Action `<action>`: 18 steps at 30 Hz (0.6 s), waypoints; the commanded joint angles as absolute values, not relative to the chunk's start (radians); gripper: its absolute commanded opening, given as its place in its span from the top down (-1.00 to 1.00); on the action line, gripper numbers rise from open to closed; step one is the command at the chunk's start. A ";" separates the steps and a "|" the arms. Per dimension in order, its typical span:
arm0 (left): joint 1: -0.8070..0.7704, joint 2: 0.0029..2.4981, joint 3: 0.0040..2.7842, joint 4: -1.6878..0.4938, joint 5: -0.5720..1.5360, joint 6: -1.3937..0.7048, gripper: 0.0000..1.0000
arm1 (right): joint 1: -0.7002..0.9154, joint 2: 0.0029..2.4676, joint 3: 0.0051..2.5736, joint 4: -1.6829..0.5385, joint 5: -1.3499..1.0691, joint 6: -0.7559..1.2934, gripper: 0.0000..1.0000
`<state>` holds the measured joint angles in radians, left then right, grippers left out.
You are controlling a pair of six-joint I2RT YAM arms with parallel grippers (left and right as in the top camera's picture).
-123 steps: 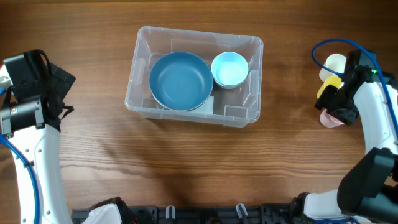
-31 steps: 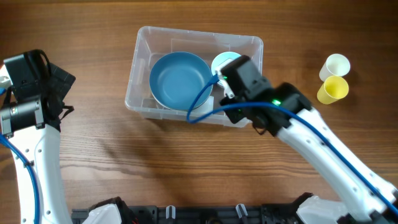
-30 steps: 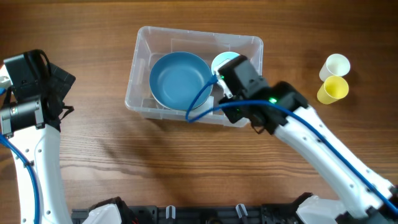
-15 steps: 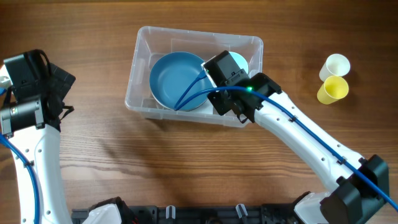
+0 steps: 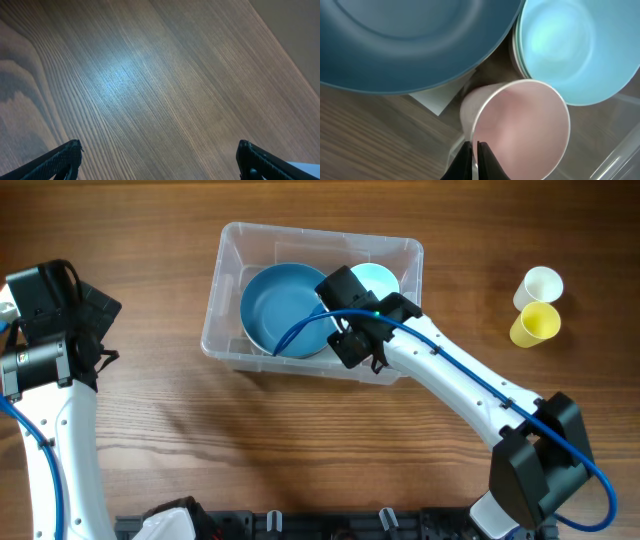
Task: Pack container
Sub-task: 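Carry the pink cup into the container beside the bowls and lower it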
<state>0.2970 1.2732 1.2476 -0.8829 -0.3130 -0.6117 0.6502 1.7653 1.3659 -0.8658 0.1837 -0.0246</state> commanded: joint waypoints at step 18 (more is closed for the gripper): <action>0.303 1.272 1.259 -0.881 -0.311 -0.611 -0.99 | 0.653 1.751 1.395 -0.819 0.160 0.035 0.42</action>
<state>0.2970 1.2732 1.2476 -0.8829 -0.3130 -0.6117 0.6502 1.7653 1.3659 -0.8265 0.1833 -0.0113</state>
